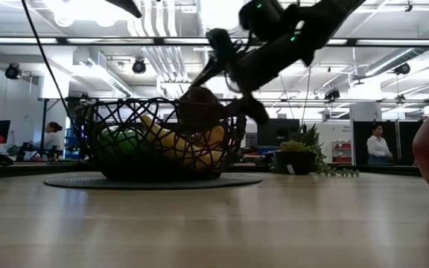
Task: Build produce basket
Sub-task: Put the apple into the basket, then put the pomegranate into the basket
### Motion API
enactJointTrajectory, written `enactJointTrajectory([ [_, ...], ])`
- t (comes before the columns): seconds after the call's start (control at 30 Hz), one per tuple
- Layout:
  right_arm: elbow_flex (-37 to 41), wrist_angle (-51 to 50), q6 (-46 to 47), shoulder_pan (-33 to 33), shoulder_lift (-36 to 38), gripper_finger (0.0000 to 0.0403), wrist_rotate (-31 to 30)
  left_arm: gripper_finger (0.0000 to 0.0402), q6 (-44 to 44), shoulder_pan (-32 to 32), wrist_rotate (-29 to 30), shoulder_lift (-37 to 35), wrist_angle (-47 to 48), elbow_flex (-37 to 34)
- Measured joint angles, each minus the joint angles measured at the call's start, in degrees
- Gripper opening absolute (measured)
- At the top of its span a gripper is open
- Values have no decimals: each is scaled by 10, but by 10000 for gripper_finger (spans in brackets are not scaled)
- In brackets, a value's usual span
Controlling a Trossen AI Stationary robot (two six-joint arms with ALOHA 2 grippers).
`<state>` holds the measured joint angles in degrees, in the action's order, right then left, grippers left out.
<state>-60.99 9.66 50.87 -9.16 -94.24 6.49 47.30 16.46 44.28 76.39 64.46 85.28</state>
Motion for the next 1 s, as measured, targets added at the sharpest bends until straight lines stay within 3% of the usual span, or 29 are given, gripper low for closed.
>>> enactJointTrajectory([
  [0.23, -101, -90, -2, -10, -62, 340, 47, 329, -61, -15, -7, -29, 11, -26],
  [0.47, -264, -367, -118, -15, -91, 361, 18, 329, -76, -15, -9, -67, 11, -46],
  [0.6, -338, -474, -177, -15, -106, 362, 10, 329, -73, -15, -10, -90, 9, -65],
  [0.83, -395, -510, -207, -23, -102, 362, 1, 329, -70, -15, -11, -107, 0, -88],
  [1.0, -437, -551, -253, -24, -84, 362, -60, 329, -34, -15, -13, -111, -2, -102],
])
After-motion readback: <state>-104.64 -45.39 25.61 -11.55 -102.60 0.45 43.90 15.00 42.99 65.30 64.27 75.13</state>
